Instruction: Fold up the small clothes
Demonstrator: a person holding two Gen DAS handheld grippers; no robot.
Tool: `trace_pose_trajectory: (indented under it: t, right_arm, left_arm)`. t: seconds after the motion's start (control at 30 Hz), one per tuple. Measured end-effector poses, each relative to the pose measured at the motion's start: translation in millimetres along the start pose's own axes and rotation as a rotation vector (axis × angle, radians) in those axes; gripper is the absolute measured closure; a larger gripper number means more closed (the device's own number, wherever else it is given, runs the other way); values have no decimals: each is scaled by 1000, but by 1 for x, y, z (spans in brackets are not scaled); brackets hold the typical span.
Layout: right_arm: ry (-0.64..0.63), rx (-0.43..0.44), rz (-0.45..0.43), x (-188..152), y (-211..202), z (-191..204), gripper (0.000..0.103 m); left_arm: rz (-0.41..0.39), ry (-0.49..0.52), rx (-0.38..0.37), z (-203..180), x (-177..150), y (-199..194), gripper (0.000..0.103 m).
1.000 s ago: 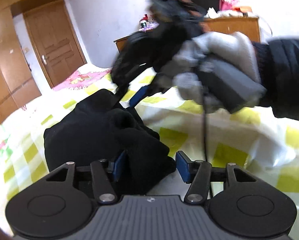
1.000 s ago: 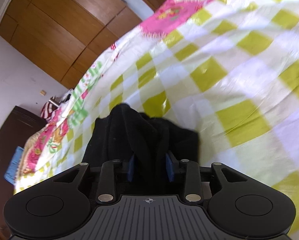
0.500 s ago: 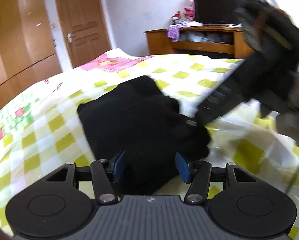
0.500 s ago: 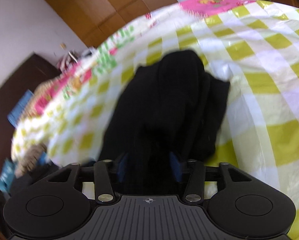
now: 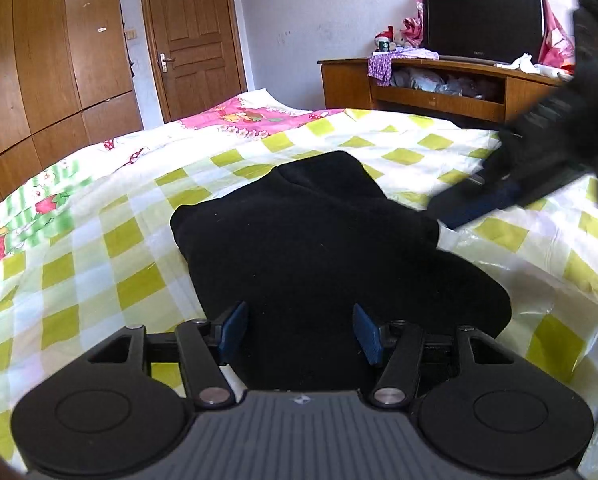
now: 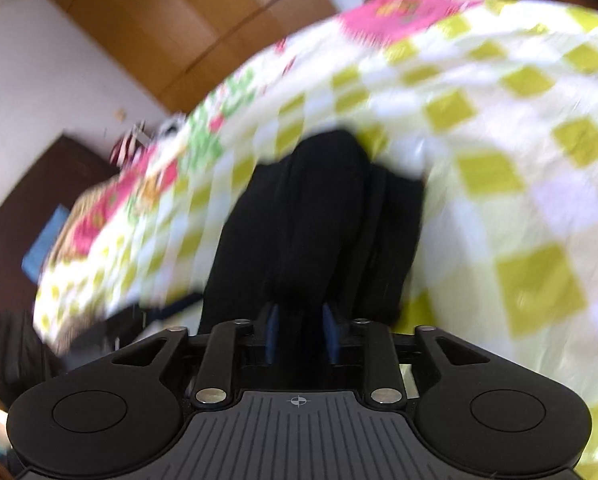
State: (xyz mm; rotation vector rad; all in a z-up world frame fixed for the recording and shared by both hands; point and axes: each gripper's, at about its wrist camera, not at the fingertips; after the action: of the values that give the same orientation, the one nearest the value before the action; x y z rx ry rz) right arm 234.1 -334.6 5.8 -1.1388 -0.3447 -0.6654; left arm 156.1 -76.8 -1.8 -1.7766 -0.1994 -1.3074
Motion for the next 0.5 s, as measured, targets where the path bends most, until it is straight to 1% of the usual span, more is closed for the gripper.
trace_pose_trajectory:
  t: [0.07,0.13,0.2,0.27,0.3,0.33,0.4,0.47,0.5]
  right_arm:
    - [13,-15,-13,12,15,2,61]
    - [29,-67,-35,23,34,5,55]
    - [52,-108,-52,34,54,3,55]
    - [66,-132,-54,42,71,0,54]
    - [66,-143,-47,42,79,0,52]
    - [74,-136,-35,42,83,-1,50]
    - [90,-106,-39,41,85,0,64]
    - [91,-100,-52,44,78,0,77]
    - [101,-89,-54,46,74,-2,78]
  left_arm:
    - [-1,13,10,-3,-1,1,32]
    - [1,25,14,-6,-1,1,31]
    - [3,24,10,-5,0,1,31]
    - [1,14,3,-4,1,1,31]
    - [-1,10,1,-3,1,1,31]
    - [-1,10,2,-3,1,2,31]
    - [-3,14,3,-4,2,2,31]
    - [-6,15,-4,-4,3,2,31]
    - [-9,13,-13,-4,5,1,31]
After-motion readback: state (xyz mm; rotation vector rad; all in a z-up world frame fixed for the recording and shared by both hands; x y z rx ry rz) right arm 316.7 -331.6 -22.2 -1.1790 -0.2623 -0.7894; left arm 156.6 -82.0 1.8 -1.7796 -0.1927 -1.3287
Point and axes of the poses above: each gripper's, at about its wrist camera, not at the fingertips, and y roughly the way its jaws point, z to its left, x to its top, and after that the axes turned 14 degrees about -x, right-handed
